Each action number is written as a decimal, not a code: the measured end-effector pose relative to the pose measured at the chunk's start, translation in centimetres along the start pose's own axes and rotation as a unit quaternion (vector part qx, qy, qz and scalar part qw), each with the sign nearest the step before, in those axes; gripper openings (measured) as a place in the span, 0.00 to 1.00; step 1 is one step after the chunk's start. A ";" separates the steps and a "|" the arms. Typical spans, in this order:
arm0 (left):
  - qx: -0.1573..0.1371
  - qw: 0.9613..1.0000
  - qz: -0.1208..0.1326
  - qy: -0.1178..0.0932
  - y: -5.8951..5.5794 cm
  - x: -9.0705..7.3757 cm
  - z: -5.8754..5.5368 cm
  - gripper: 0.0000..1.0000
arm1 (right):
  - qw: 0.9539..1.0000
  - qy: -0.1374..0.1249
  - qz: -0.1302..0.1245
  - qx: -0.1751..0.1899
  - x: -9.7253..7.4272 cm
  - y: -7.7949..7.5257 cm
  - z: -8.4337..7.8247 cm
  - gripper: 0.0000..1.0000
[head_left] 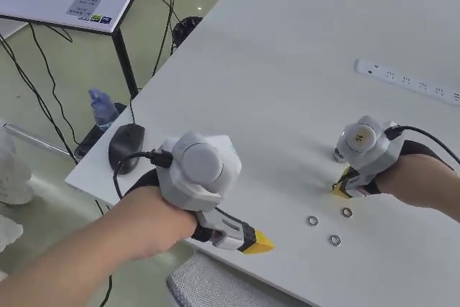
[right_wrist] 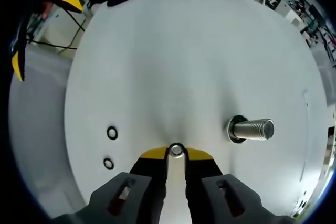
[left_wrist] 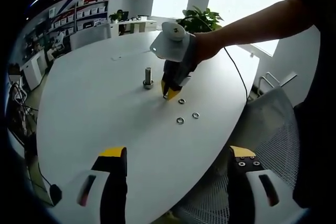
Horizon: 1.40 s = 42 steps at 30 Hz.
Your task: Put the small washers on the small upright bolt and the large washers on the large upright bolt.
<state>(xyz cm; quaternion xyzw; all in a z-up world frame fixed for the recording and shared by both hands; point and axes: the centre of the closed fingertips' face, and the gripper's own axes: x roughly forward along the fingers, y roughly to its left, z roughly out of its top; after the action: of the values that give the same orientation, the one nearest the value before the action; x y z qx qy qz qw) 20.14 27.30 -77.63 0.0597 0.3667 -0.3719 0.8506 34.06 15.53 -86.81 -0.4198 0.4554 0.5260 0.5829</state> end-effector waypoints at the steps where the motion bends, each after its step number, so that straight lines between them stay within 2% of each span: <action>1: 0.001 1.000 -0.001 0.000 -0.1 0.1 0.1 0.78 | 1.000 -0.001 -0.001 0.002 -0.1 0.0 -0.2 0.13; 8: 0.011 1.000 -0.005 0.001 -0.3 0.8 0.5 0.79 | 1.000 -0.006 -0.001 0.023 -1.0 0.0 -1.3 0.13; 16: 0.019 1.000 -0.013 -0.003 -0.7 1.6 1.5 0.80 | 0.999 -0.008 -0.007 0.049 -2.1 0.0 -3.7 0.13; 25: 0.027 0.999 -0.021 0.001 -1.1 2.3 1.8 0.80 | 0.997 -0.008 -0.019 0.077 -3.6 -0.5 -6.6 0.13; 33: 0.025 1.000 -0.017 0.007 -0.6 2.3 1.7 0.79 | 0.995 -0.010 -0.032 0.097 -4.6 -1.6 -8.3 0.13; 37: 0.027 0.999 -0.017 0.008 -0.5 2.3 1.8 0.79 | 0.994 -0.012 -0.038 0.103 -5.2 -2.5 -8.5 0.13; 42: 0.029 0.999 -0.016 0.010 -0.6 2.1 1.7 0.79 | 0.992 -0.021 -0.051 0.112 -6.4 -4.4 -7.7 0.13</action>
<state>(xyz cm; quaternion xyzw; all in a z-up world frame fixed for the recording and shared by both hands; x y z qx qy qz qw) 21.68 25.05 -77.71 0.0820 0.3652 -0.3956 0.8387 37.57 6.17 -82.35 -0.3632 0.4772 0.4496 0.6620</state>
